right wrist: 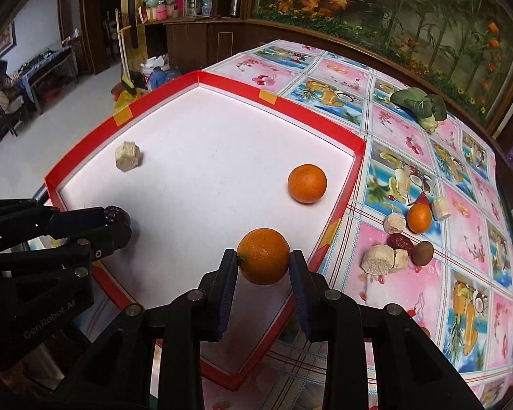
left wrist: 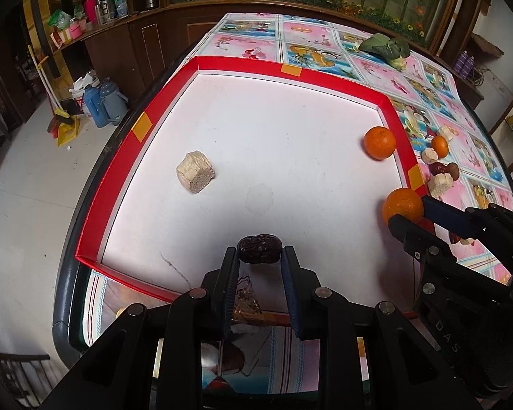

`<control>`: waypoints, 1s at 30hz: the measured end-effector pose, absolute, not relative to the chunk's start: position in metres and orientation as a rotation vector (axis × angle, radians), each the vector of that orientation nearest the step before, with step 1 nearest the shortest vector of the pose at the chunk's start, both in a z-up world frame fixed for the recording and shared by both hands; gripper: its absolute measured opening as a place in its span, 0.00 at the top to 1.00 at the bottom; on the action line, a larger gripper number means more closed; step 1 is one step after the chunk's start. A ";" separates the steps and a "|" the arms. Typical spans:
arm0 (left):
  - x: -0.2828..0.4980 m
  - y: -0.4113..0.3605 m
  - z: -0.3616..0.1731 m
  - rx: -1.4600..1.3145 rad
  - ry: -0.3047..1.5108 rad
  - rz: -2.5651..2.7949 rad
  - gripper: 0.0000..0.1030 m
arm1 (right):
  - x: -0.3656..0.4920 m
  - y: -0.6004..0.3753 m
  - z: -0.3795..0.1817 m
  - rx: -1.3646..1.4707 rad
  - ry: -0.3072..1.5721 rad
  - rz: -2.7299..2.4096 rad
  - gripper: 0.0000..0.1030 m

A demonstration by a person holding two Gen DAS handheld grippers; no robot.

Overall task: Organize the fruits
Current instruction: 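Lower the orange into the tray with the right gripper while the left releases the date there, then grasp a brown walnut with the right gripper while the left grasps another dark date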

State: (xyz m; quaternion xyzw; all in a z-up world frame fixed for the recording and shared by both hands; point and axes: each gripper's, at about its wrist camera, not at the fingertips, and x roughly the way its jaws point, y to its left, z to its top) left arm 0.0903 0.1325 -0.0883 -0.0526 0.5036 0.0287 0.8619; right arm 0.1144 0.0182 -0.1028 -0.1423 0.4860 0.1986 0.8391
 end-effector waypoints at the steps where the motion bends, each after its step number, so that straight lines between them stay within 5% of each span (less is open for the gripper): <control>1: 0.091 0.132 -0.089 -0.106 1.057 0.064 0.76 | 0.115 0.018 -0.104 -0.305 1.028 0.414 0.70; 7: 0.095 0.131 -0.096 -0.103 1.069 0.073 0.75 | 0.113 0.018 -0.108 -0.326 1.028 0.413 0.69; 13: 0.088 0.132 -0.086 -0.104 1.008 0.075 0.41 | 0.115 0.007 -0.101 -0.252 1.035 0.449 0.66; 14: 0.086 0.132 -0.083 -0.107 0.986 0.081 0.32 | 0.115 -0.002 -0.092 -0.207 1.020 0.467 0.63; 16: 0.080 0.129 -0.073 -0.108 0.944 0.088 0.30 | 0.113 -0.026 -0.070 -0.134 0.958 0.457 0.31; 18: 0.076 0.120 -0.061 -0.109 0.913 0.054 0.29 | 0.111 -0.056 -0.050 -0.094 0.887 0.393 0.21; 22: 0.067 0.092 -0.046 -0.112 0.854 -0.047 0.18 | 0.113 -0.115 -0.039 -0.087 0.868 0.229 0.21; 26: 0.068 0.056 -0.047 -0.105 0.883 -0.162 0.18 | 0.113 -0.160 -0.061 -0.076 0.924 0.126 0.21; 28: 0.069 0.043 -0.052 -0.088 0.910 -0.200 0.18 | 0.109 -0.174 -0.073 -0.047 0.958 0.118 0.34; 30: 0.071 0.033 -0.056 -0.062 0.928 -0.228 0.18 | 0.104 -0.178 -0.083 -0.038 0.995 0.136 0.36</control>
